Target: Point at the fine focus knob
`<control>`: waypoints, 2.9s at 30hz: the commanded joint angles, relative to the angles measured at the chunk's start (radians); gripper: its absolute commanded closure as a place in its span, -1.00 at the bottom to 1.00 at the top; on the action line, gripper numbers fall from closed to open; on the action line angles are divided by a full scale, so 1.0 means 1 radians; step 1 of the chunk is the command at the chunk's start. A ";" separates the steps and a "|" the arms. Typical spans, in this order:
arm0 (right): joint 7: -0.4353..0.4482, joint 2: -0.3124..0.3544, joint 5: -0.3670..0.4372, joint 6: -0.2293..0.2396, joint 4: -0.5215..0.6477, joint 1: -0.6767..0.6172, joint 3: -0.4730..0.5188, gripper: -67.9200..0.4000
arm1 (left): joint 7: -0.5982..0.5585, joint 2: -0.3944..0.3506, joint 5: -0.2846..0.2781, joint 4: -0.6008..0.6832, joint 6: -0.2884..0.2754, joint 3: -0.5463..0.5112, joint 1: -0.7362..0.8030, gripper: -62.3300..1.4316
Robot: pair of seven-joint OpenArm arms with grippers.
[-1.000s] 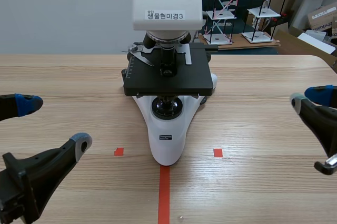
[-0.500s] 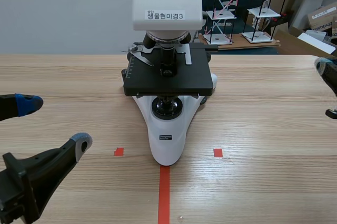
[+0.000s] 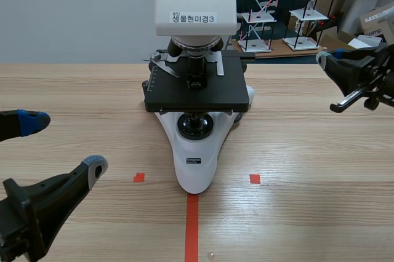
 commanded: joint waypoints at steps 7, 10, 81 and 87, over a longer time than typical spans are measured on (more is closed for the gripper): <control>-0.008 -0.050 0.011 -0.052 -0.093 0.134 -0.059 0.94 | -0.021 0.002 -0.007 0.023 -0.001 0.001 0.000 -1.00; -0.013 -0.074 0.010 -0.072 -0.130 0.171 -0.081 0.94 | -0.021 0.002 -0.007 0.023 -0.001 0.001 0.000 -1.00; -0.080 -0.182 0.003 -0.090 -0.292 0.346 -0.228 0.94 | -0.021 0.002 -0.007 0.023 -0.001 0.001 0.000 -1.00; -0.080 -0.182 0.003 -0.090 -0.292 0.346 -0.228 0.94 | -0.021 0.002 -0.007 0.023 -0.001 0.001 0.000 -1.00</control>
